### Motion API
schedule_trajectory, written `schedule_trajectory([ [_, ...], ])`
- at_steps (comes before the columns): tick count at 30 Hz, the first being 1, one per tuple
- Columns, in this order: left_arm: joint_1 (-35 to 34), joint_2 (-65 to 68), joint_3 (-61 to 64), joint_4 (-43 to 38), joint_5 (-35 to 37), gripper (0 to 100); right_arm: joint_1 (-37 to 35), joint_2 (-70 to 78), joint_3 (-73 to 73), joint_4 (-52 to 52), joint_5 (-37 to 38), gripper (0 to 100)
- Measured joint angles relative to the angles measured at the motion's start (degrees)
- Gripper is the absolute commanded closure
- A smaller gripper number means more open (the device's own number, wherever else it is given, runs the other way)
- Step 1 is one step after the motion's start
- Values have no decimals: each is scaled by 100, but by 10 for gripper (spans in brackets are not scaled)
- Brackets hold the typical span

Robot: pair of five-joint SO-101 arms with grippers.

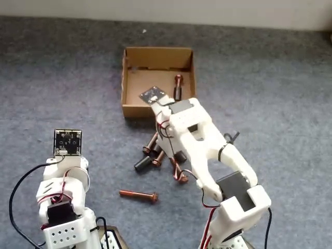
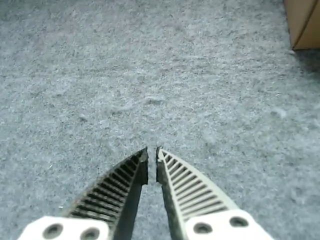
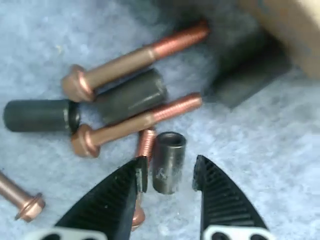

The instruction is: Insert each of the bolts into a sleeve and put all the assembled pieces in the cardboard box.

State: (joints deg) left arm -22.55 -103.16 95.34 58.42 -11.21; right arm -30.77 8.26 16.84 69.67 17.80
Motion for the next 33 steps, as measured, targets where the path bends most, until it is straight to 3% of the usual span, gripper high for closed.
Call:
schedule_trajectory([
  [10,0,0,0,0,0,947,141,-26,976,-1090,-9,878],
  [13,0,0,0,0,0,947,149,-35,1046,-1152,-9,992],
  [20,0,0,0,0,0,947,193,-158,1152,-870,-35,993],
  [26,0,0,35,0,0,947,211,-1635,1257,-185,-26,993],
  [33,9,0,-299,0,0,947,941,-3420,2127,-26,-211,993],
])
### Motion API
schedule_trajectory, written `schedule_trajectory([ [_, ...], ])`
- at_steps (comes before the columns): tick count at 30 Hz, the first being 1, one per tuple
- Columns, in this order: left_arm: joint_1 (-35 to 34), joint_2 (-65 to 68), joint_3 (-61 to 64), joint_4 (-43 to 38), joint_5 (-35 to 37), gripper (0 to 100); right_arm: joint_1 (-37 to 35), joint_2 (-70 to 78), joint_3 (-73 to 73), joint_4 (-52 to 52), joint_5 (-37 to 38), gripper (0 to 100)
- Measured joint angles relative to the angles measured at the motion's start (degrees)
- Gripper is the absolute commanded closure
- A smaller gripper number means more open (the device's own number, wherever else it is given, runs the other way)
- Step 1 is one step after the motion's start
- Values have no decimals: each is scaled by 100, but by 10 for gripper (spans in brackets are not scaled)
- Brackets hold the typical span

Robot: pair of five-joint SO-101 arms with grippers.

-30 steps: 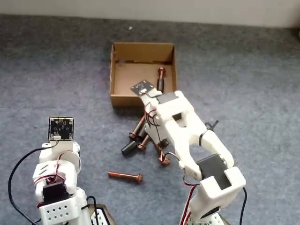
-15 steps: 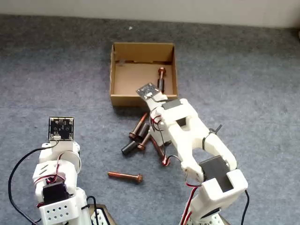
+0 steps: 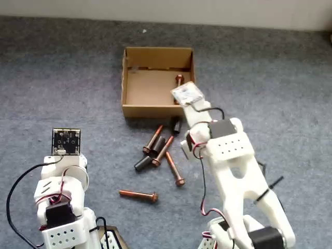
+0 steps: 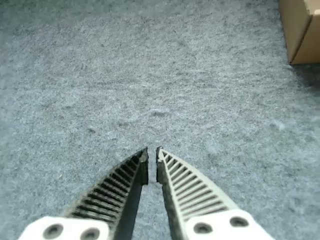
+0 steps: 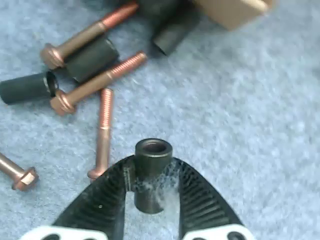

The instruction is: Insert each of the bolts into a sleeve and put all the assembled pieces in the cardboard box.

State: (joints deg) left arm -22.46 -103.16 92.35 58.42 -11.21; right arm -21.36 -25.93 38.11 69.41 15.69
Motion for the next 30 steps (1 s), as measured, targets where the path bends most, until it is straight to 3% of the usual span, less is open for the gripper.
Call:
schedule_trajectory([
  [6,501,9,-888,158,-325,947,563,-123,862,-941,-501,993],
  [12,1705,193,-1591,835,-1081,947,1240,-132,1275,-1749,-932,993],
  [16,2567,985,-1899,1108,-1556,928,1565,-132,1310,-2031,-1178,993],
  [20,3437,2057,-2119,1266,-2066,825,1925,-114,1310,-2207,-1363,993],
  [30,5090,4044,-2127,1266,-2207,787,2514,888,1213,-2356,-1398,993],
])
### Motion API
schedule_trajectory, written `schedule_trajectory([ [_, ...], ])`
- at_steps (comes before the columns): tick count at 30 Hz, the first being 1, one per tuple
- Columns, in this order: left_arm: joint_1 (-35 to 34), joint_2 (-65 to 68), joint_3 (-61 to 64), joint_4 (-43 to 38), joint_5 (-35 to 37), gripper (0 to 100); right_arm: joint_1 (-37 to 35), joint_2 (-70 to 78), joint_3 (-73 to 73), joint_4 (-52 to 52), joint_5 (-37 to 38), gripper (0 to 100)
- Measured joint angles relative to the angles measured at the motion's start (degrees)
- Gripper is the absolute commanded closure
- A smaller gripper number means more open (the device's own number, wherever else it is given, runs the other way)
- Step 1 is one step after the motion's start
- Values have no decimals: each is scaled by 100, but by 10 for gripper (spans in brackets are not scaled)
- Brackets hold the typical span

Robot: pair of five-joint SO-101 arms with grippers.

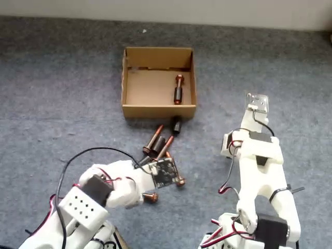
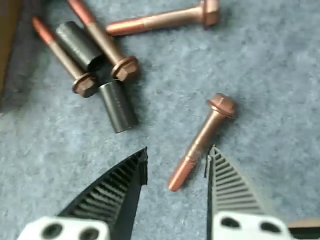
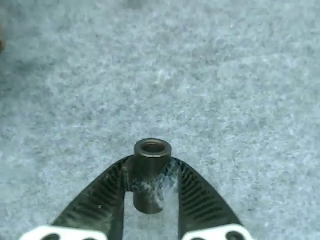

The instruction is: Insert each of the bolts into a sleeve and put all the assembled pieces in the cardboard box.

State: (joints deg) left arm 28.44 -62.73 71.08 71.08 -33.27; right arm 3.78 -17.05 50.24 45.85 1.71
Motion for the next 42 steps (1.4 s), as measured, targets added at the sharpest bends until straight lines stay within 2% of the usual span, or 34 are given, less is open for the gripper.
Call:
schedule_trajectory([
  [5,607,695,0,-193,18,790,35,193,-132,-9,0,993],
  [13,747,2400,-105,-1292,18,793,35,193,-132,-9,0,993],
  [21,835,3912,-888,-1451,18,980,35,193,-132,-9,0,993],
  [24,1020,4097,-932,-1442,26,995,35,193,-132,-9,0,993],
  [28,1073,4123,-949,-1442,35,995,35,193,-220,255,0,993],
  [32,923,3771,-949,-1459,334,995,35,-466,-299,651,0,993],
  [38,132,2040,-949,-1090,527,995,-53,-2136,114,835,0,989],
  [42,-211,695,-949,-879,1099,995,-475,-3024,448,870,0,991],
])
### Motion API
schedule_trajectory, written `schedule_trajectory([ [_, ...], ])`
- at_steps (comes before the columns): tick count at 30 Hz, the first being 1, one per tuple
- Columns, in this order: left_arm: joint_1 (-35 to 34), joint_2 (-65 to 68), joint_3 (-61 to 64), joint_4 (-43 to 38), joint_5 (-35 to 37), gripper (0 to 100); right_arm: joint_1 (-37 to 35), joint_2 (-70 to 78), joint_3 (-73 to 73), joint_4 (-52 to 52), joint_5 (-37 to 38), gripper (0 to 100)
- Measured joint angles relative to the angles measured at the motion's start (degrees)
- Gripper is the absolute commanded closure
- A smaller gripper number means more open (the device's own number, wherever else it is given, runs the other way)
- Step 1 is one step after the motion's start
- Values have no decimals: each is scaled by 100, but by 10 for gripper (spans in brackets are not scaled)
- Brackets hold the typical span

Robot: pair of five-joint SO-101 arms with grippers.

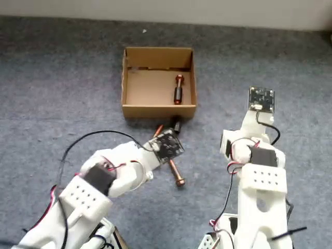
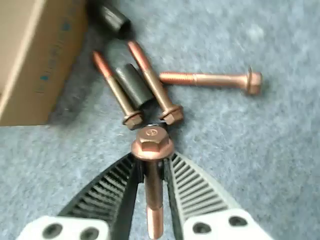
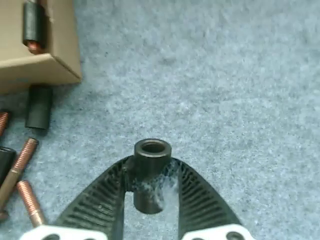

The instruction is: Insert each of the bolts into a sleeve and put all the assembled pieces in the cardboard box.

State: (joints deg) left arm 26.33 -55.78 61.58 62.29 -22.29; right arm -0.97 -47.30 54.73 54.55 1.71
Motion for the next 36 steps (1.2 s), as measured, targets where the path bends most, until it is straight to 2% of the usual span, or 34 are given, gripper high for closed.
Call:
schedule_trajectory([
  [3,-211,-879,0,0,422,995,-387,-448,62,246,-70,992],
  [9,-642,-2180,0,0,1354,995,-1451,-1169,79,492,-967,992],
  [17,-1081,-3033,0,-457,2391,995,-2435,-2462,642,466,-1055,992],
  [22,-1143,-3112,0,-870,3130,995,-2813,-3692,1512,-79,-1055,993],
  [28,-1134,-3112,0,-1433,3358,995,-3077,-4967,2769,-993,-976,993],
  [32,-1099,-3112,0,-1679,3367,995,-3666,-5591,3508,-1538,-554,993],
  [36,-633,-3112,0,-1714,3367,995,-4255,-5626,4062,-2207,-149,993],
])
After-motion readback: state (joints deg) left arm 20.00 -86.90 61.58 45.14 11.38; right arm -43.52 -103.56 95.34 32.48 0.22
